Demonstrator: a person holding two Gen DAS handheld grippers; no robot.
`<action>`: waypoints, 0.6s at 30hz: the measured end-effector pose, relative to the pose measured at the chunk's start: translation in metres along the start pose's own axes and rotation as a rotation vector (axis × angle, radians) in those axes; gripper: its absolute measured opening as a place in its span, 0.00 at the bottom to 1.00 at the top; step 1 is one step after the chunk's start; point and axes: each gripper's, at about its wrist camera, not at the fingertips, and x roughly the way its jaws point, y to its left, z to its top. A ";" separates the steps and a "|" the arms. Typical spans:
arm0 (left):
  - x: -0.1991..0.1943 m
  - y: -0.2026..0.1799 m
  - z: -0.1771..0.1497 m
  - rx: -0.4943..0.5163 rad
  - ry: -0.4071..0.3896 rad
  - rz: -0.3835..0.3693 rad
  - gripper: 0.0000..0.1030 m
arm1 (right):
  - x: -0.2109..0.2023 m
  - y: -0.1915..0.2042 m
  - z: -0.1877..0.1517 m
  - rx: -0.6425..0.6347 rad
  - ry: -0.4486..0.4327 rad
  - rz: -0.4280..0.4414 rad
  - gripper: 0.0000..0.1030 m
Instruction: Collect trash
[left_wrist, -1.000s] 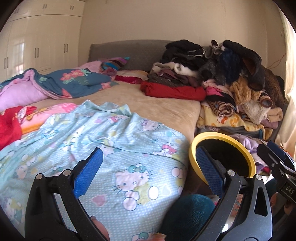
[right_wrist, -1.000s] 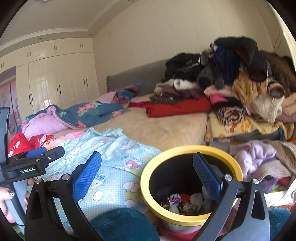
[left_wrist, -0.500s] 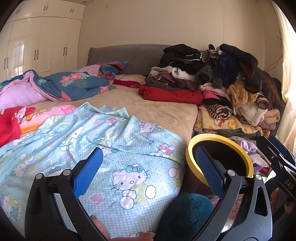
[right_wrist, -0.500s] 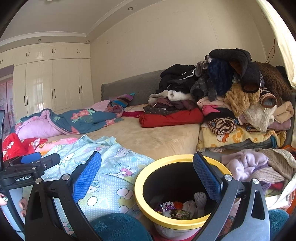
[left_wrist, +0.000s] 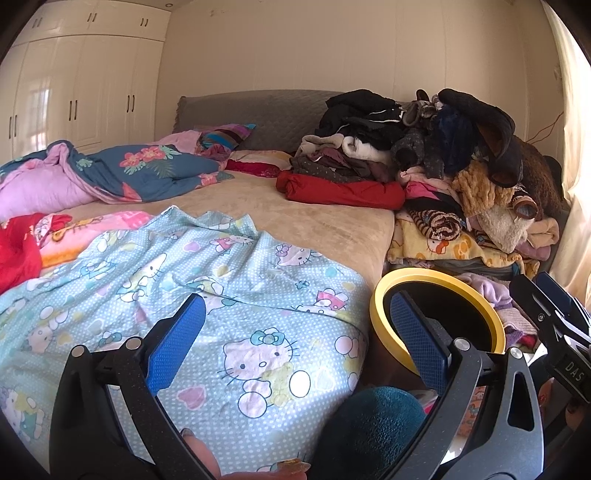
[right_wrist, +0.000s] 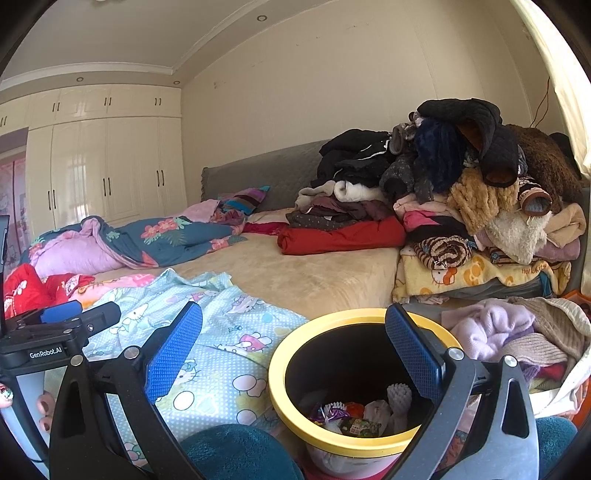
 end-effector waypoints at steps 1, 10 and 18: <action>0.000 0.000 0.000 -0.001 0.000 0.001 0.89 | 0.000 0.000 0.000 -0.001 0.001 0.000 0.94; 0.000 -0.001 0.000 0.000 0.000 0.000 0.89 | 0.003 0.000 -0.002 0.005 0.008 0.000 0.94; 0.000 0.000 0.000 -0.004 0.004 -0.001 0.89 | 0.002 0.000 -0.002 0.006 0.008 0.000 0.94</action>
